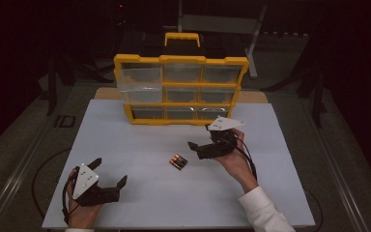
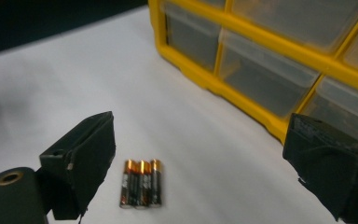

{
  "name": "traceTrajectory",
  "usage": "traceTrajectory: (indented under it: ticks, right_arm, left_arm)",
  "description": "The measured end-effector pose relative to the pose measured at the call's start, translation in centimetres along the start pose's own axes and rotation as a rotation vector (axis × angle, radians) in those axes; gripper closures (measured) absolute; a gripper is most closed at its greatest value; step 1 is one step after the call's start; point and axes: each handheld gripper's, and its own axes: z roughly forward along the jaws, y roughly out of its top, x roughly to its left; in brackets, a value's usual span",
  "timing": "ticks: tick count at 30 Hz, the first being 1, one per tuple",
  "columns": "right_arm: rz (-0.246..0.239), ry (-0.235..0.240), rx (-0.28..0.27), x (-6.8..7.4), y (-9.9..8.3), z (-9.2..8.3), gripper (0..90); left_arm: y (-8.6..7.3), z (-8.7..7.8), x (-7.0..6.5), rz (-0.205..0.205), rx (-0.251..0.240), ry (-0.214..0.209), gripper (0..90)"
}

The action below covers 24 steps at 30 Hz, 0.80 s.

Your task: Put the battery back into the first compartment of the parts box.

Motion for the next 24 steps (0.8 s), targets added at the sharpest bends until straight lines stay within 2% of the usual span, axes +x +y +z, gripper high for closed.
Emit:
traceTrajectory:
  ticks: [3,5,10,14,18,19,24]
  right_arm:
    - [-0.020,-0.014,0.089,0.1,0.6,1.1,9.1]
    - [-0.028,-0.011,0.108,0.2,0.7,1.4,9.1]
    - [-0.059,0.013,0.219,0.6,1.2,2.7,9.0]
    - [-0.088,0.024,0.281,0.8,1.6,3.5,9.0]
    - [-0.098,0.033,0.304,0.8,1.8,4.0,9.0]
    - [-0.113,0.042,0.340,0.7,2.0,4.4,9.1]
    - [-0.133,0.058,0.399,0.8,2.2,5.2,9.0]
  left_arm:
    - [0.0,0.0,-0.1,0.005,0.002,-0.002,0.0]
    - [0.0,0.0,-0.1,0.006,0.002,-0.001,0.0]
    - [0.0,-0.1,0.0,0.002,-0.003,0.002,0.0]
    - [0.0,-0.1,0.1,0.002,-0.003,0.005,0.0]
    - [0.0,-0.1,0.1,0.002,-0.004,0.005,0.0]
    - [0.0,-0.1,0.1,0.002,0.000,0.002,0.0]
    - [0.0,-0.1,0.1,0.004,-0.001,0.004,0.0]
